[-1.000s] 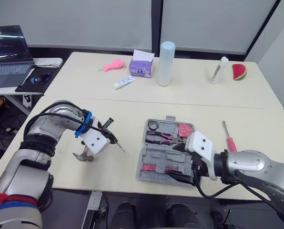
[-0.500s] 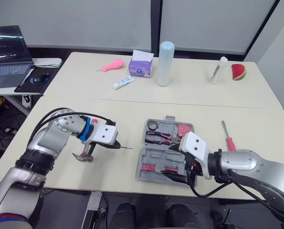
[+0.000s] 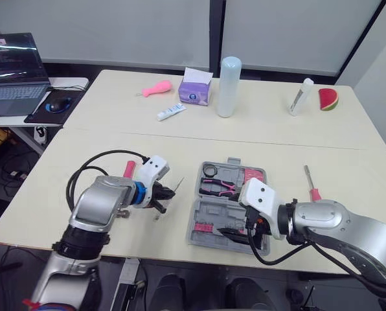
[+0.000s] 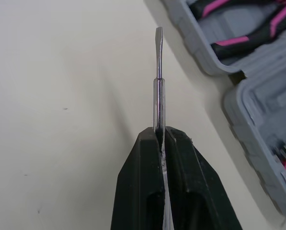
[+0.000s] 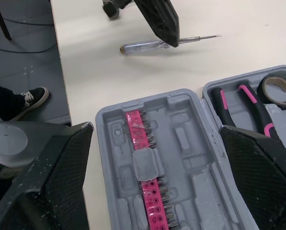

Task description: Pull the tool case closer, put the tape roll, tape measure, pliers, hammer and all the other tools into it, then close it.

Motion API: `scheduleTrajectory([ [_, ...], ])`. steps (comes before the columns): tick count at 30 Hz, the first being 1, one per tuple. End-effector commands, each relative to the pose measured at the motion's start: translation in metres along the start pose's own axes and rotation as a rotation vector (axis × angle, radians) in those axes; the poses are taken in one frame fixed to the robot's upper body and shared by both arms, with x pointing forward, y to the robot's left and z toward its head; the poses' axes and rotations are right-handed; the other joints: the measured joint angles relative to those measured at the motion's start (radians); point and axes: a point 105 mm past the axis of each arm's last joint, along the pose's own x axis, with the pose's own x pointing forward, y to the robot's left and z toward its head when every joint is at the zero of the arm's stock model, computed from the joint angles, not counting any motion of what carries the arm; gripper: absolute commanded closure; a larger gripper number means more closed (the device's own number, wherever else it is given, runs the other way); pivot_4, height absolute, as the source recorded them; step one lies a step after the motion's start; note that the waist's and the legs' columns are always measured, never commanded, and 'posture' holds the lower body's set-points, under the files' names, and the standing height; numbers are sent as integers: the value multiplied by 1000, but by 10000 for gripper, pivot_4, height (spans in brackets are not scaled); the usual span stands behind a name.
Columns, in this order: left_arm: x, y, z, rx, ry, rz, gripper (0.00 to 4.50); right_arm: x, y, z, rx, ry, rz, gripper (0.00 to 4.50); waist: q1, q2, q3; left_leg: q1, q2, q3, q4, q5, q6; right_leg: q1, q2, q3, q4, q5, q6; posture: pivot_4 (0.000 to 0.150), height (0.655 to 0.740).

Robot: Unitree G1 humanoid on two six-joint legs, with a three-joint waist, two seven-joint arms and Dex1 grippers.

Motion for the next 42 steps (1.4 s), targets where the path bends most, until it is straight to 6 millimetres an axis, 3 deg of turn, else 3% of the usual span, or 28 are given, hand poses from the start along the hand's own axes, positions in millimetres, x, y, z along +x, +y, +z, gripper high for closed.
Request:
scheduleTrajectory([
  [1, 1, 12, 7, 0, -35, 94, 44669, 0, 0, 5, -35, -9, -3, 0, 1, 0, 0, 0, 0, 0, 0, 0, 0, 0, 0, 0, 0, 0, 0, 1500, 7161],
  [10, 21, 16, -3, -6, -52, 123, 44669, -1, -2, 4, -43, -3, -20, 0, 5, 4, -3, 1, 0, 0, 0, 0, 0, 1, 0, 0, -1, 0, 0, 1500, 7161],
  [16, 14, 17, 0, 8, -126, 103, 28714, -5, -5, 4, -47, -8, -40, 0, 4, 5, -4, 1, 0, 1, 0, 0, 0, 1, 0, 0, -1, 0, 0, 1500, 7161],
  [25, -37, 16, 5, 43, -287, 79, 1528, -12, -3, 6, -44, -49, -66, 0, 4, 5, -4, 0, 0, 0, -1, 0, 0, 2, 0, 0, -3, 0, 0, 1500, 7161],
  [30, -41, -1, -9, 8, -354, -26, 573, -9, -4, 9, -88, -88, -99, 0, 3, 5, -4, 1, 0, 0, -1, 0, 0, 2, -1, 0, -3, 0, 0, 1500, 7161],
  [35, -33, 3, -26, 33, -343, 4, 573, -4, -7, 12, -114, -120, -130, 0, 3, 5, -4, 1, 1, 0, -1, 0, 0, 2, -1, 0, -3, 0, 0, 1500, 7161],
  [42, -3, -1, -32, 8, -319, 73, 573, -1, -2, 12, -94, -138, -117, 0, 5, 5, -4, 1, 0, 0, -1, 0, 0, 2, -1, 0, -4, 0, 0, 1500, 7161],
])
